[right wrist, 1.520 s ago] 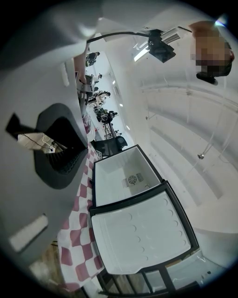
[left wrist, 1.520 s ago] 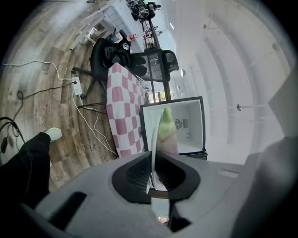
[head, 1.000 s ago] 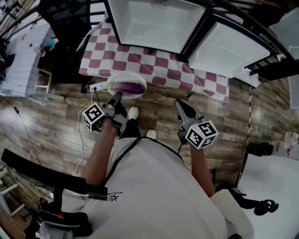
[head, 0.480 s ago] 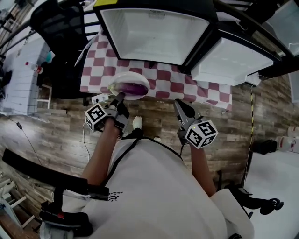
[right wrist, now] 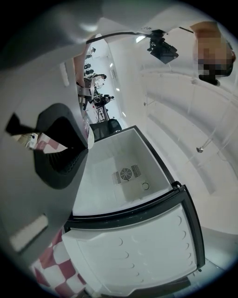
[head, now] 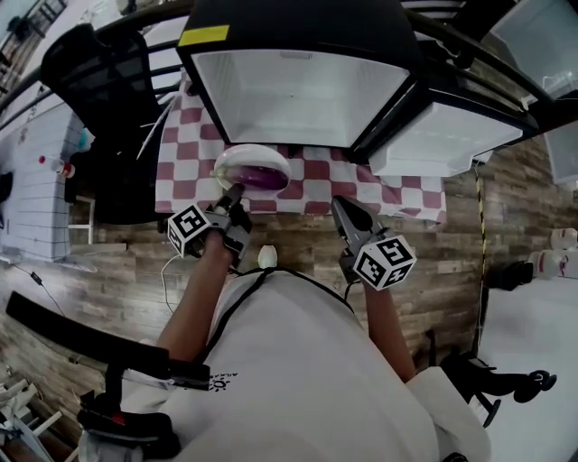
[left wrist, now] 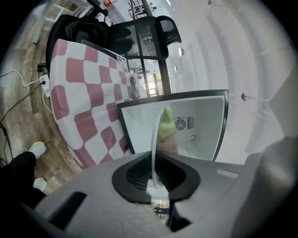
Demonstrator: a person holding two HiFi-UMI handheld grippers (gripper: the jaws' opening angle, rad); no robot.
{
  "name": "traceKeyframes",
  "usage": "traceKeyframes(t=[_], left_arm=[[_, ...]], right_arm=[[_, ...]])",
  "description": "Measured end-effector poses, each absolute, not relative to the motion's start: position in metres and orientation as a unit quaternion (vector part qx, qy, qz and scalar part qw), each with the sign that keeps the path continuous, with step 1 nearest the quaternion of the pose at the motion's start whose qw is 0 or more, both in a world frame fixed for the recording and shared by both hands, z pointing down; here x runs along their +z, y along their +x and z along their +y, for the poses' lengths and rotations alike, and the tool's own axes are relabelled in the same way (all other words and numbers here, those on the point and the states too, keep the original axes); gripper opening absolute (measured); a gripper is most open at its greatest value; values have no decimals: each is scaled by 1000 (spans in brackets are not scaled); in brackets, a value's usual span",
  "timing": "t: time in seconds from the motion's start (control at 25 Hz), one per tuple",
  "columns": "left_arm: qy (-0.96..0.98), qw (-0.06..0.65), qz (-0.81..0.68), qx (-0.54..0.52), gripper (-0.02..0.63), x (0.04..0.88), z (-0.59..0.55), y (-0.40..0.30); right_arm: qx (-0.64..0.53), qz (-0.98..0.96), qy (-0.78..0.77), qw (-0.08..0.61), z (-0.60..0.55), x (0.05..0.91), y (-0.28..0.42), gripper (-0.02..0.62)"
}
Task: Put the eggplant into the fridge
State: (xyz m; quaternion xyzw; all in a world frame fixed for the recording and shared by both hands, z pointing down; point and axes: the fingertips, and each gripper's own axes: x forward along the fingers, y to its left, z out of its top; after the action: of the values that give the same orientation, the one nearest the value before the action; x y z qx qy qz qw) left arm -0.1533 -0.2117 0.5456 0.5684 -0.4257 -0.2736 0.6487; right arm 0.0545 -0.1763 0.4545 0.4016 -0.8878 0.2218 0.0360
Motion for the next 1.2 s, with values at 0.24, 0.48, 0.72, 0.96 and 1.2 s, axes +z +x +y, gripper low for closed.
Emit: traceKeyframes(t=[0.24, 0.48, 0.72, 0.96, 1.2], left_arm=[[576, 657, -406, -268, 26, 548, -242, -168], [586, 659, -398, -251, 26, 553, -261, -180], [585, 662, -396, -251, 26, 557, -273, -178], [579, 662, -401, -256, 26, 562, -276, -170], [569, 658, -416, -266, 26, 565, -288, -159]], right_arm=[[217, -879, 423, 35, -196, 454, 38, 6], [216, -873, 435, 37, -208, 455, 22, 6], [222, -872, 434, 45, -215, 457, 18, 6], [220, -881, 416, 46, -229, 458, 15, 6], [215, -895, 387, 59, -256, 461, 17, 6]])
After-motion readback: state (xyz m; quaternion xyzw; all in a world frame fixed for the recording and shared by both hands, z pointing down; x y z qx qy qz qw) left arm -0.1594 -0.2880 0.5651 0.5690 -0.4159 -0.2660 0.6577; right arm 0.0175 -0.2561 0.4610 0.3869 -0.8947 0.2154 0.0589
